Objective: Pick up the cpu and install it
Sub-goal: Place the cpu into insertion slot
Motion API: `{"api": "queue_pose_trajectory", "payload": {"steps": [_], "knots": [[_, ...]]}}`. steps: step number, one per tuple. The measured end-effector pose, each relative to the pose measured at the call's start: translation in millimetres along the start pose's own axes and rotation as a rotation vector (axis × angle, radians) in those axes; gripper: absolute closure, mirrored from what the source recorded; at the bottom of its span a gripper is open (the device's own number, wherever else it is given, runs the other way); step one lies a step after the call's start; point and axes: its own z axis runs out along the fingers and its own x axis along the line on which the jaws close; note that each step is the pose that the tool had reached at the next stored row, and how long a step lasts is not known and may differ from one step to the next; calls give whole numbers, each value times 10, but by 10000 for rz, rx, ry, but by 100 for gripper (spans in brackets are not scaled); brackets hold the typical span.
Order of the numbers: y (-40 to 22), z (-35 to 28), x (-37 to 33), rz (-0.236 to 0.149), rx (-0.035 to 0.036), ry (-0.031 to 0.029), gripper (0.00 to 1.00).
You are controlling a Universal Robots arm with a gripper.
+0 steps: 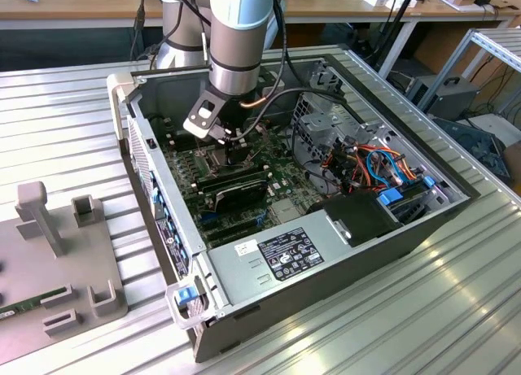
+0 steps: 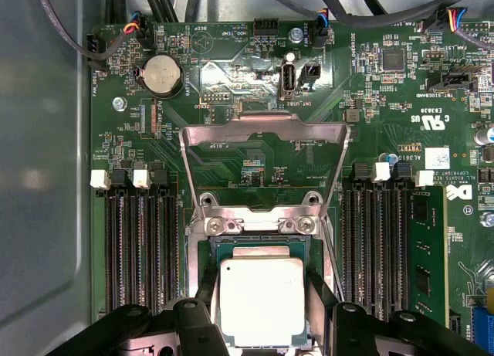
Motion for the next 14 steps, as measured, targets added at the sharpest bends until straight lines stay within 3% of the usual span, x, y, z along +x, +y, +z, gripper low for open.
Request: {"api": "queue_pose_trajectory", "payload": {"steps": [6, 8, 14], "knots": [[0, 3, 1, 1, -4, 6, 45], [0, 3, 1, 1, -4, 5, 38], [0, 2, 0, 0, -1, 1, 38]]}}
